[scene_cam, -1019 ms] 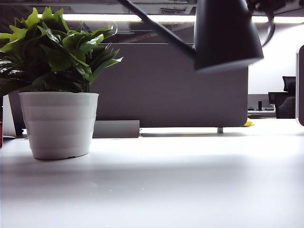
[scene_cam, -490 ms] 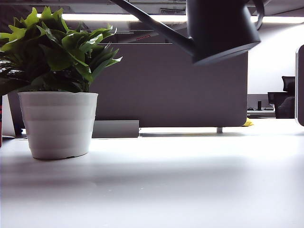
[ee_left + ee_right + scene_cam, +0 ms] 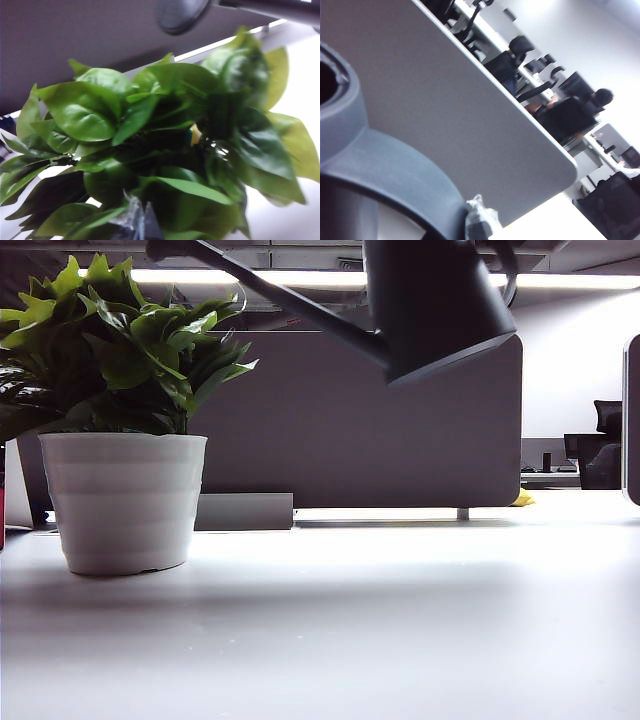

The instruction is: Pick up the watering can from the table, water the potted plant, and put the can back.

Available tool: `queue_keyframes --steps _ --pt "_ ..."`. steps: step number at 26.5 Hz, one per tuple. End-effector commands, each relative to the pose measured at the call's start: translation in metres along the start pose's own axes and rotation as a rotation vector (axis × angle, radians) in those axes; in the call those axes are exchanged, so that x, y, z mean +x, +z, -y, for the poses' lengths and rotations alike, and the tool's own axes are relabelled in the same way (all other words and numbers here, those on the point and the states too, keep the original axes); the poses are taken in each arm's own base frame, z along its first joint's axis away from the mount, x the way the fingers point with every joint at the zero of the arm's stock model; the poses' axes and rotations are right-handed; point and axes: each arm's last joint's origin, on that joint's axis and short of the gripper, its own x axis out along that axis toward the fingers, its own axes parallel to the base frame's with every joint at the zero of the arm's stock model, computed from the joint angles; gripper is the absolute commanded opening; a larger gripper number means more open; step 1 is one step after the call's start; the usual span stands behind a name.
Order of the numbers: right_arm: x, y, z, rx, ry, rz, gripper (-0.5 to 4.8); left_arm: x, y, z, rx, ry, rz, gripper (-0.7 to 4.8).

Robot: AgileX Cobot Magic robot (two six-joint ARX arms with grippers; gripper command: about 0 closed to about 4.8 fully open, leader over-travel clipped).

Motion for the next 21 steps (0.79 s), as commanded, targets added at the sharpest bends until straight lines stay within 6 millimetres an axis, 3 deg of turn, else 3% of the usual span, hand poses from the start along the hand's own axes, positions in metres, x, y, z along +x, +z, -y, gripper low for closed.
queue_keyframes --steps 1,6,11,21 --pt "-0.007 0.036 0.026 -0.043 -0.168 0.197 -0.05 0.004 -0.002 -0.018 -0.045 -0.077 0.019 -0.05" --pt "0.01 0.047 0.033 -0.18 -0.184 0.206 -0.05 0.008 -0.005 -0.029 -0.068 -0.065 0.017 -0.05" --pt "0.011 0.057 0.039 -0.281 -0.197 0.279 -0.05 0.009 -0.005 -0.024 -0.089 -0.095 0.009 -0.05" --pt "0.022 0.065 0.027 -0.403 -0.227 0.337 -0.05 0.01 -0.008 -0.019 -0.12 -0.121 -0.033 -0.05"
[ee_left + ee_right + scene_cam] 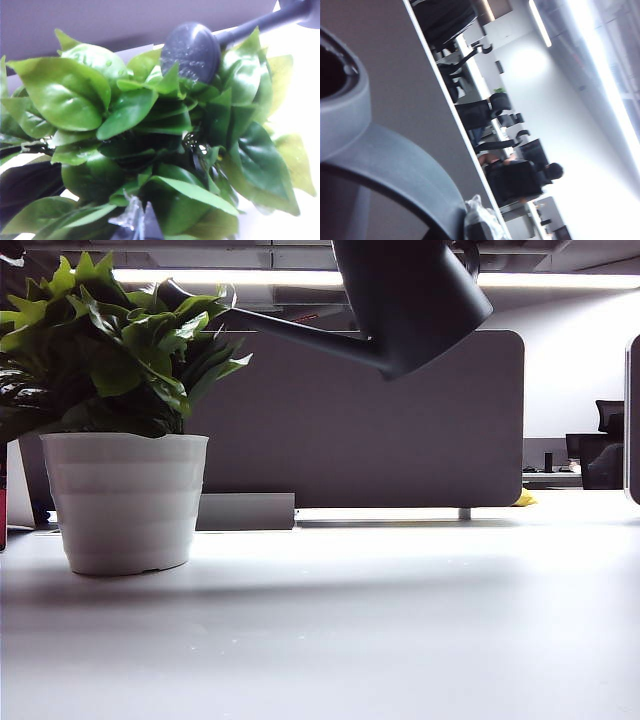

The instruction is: Pick up the watering can from the table, water the potted plant, and put the can back.

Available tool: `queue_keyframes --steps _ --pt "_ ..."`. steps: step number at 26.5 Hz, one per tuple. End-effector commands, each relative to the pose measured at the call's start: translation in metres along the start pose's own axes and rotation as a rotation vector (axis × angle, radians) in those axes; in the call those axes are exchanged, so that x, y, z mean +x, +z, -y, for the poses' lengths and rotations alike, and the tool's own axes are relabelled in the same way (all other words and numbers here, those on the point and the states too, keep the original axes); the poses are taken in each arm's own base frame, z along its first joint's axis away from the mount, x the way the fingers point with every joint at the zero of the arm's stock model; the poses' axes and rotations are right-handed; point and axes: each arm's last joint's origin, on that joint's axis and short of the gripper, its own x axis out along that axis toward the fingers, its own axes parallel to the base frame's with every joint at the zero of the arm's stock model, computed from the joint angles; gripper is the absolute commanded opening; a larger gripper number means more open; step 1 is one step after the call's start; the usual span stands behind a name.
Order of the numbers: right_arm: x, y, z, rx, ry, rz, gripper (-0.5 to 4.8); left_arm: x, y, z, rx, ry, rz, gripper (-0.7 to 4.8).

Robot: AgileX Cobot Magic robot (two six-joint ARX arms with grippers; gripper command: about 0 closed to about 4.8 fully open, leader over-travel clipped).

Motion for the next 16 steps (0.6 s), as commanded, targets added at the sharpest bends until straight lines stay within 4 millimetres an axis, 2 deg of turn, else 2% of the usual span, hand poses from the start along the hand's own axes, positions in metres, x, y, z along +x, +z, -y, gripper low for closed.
queue_keyframes --steps 1,5,16 --pt "-0.005 0.023 0.033 -0.08 -0.239 0.123 -0.05 -0.001 0.0 0.001 -0.004 -0.007 -0.006 -0.05" --pt "0.004 0.022 0.032 -0.102 -0.244 0.125 -0.05 -0.001 -0.001 0.001 -0.003 -0.008 -0.015 -0.05" --pt "0.006 0.023 0.035 -0.279 -0.262 0.123 -0.05 -0.001 -0.001 0.0 0.004 0.015 -0.019 -0.05"
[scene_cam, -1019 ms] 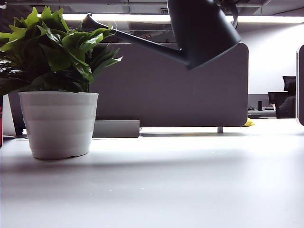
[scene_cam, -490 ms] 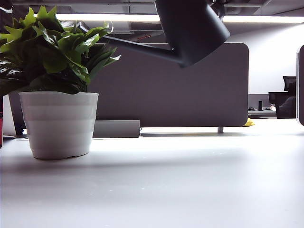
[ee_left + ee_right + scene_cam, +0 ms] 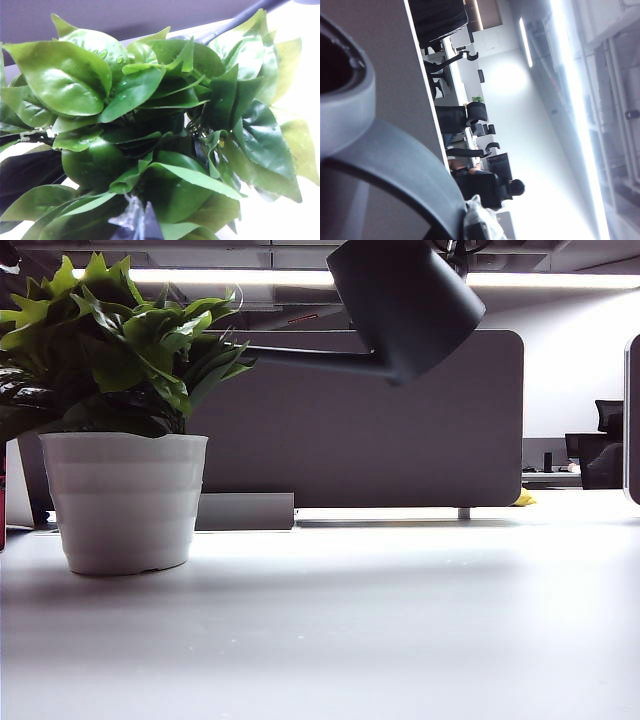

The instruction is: Pick up the watering can from the table, water the potted plant, and put the can back.

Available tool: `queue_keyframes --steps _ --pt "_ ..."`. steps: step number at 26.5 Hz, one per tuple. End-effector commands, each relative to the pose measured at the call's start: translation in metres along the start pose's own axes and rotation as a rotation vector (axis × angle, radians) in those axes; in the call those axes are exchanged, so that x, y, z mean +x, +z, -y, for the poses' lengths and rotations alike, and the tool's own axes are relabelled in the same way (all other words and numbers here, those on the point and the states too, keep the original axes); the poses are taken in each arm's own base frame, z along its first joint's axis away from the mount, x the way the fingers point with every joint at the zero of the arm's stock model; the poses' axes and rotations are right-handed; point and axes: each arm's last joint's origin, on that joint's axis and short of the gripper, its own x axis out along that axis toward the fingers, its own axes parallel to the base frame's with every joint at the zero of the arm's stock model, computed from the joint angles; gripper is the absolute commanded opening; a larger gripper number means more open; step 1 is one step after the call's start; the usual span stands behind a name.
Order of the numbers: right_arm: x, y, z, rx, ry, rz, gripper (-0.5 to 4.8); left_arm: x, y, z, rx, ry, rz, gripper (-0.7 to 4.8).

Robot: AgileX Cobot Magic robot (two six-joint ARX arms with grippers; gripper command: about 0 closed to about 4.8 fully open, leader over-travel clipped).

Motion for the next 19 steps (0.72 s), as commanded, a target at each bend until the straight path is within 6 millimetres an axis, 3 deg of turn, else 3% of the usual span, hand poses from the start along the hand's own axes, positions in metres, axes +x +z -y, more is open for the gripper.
queue_keyframes --steps 1,19 --pt "-0.0123 0.014 0.0412 -0.07 -0.233 0.098 -0.05 -0.0011 0.0014 0.0002 0.007 0.003 0.01 -0.05" --pt "-0.0096 0.0118 0.0375 -0.164 -0.227 0.085 -0.05 -0.0012 0.0012 0.0003 0.008 0.002 0.008 -0.05"
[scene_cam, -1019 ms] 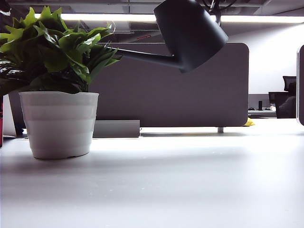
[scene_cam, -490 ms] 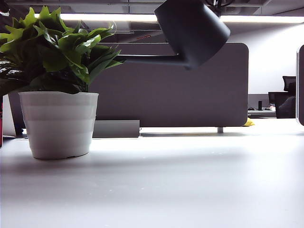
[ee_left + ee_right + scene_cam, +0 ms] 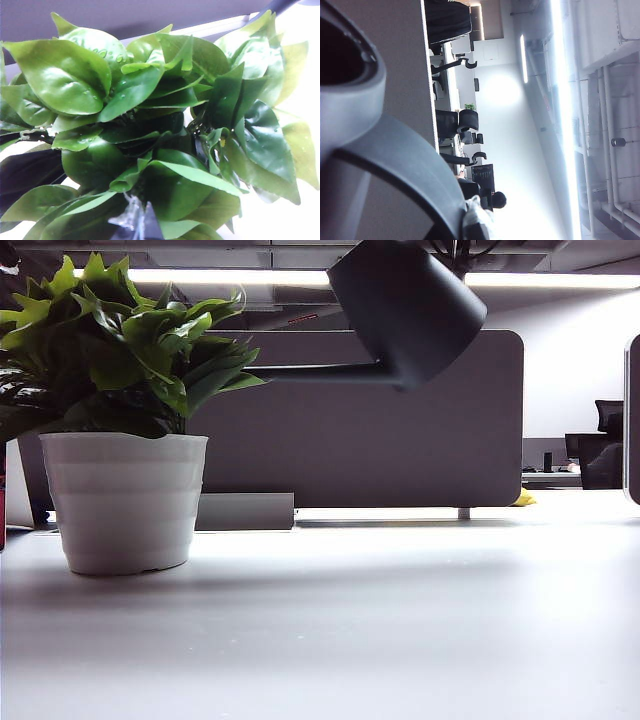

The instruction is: Pick up the watering can from the table, water the potted plant, and put the can back.

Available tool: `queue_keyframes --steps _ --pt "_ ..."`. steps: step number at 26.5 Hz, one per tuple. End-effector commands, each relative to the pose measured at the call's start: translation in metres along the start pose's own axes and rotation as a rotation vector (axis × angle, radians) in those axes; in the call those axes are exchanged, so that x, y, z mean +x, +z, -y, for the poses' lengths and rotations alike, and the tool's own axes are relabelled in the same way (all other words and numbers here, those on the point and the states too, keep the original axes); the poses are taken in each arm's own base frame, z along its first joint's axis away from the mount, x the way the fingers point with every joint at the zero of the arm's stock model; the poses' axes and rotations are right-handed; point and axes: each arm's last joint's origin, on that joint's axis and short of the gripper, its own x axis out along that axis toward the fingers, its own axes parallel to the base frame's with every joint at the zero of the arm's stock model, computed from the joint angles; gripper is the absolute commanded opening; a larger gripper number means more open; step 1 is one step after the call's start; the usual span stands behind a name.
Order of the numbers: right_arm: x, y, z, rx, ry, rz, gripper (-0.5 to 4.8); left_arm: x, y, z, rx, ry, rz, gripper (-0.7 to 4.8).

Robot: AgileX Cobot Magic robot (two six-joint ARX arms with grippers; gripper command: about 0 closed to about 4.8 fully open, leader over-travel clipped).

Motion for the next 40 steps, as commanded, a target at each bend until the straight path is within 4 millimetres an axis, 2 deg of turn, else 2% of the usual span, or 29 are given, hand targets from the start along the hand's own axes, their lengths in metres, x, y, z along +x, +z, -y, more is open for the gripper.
queue_keyframes --steps 1,14,18,22,25,30,36,40 --pt "-0.012 0.008 0.043 -0.035 -0.244 0.031 -0.05 -0.001 0.001 0.0 0.008 0.0 0.01 -0.05" --pt "-0.012 0.008 0.042 -0.039 -0.242 0.031 -0.05 -0.009 -0.002 0.001 0.06 0.062 -0.02 -0.05" --pt "-0.012 0.008 0.042 -0.042 -0.243 0.032 -0.05 -0.024 -0.003 -0.002 0.215 0.29 -0.045 -0.05" --pt "-0.012 0.008 0.042 -0.042 -0.243 0.031 -0.05 -0.031 -0.002 0.002 0.142 0.233 0.004 -0.05" --pt "-0.012 0.008 0.042 -0.042 -0.242 0.032 -0.05 -0.029 -0.002 0.005 0.117 0.104 0.03 -0.05" --pt "-0.012 0.008 0.041 -0.035 -0.235 0.031 -0.05 -0.029 -0.002 0.006 0.112 0.069 0.037 -0.05" --pt "-0.018 -0.003 0.043 0.134 -0.188 -0.035 -0.04 -0.029 -0.001 0.006 0.112 0.07 0.038 -0.05" --pt "-0.031 -0.014 0.055 0.311 -0.203 -0.055 -0.05 -0.029 -0.001 0.006 0.114 0.071 0.043 -0.05"
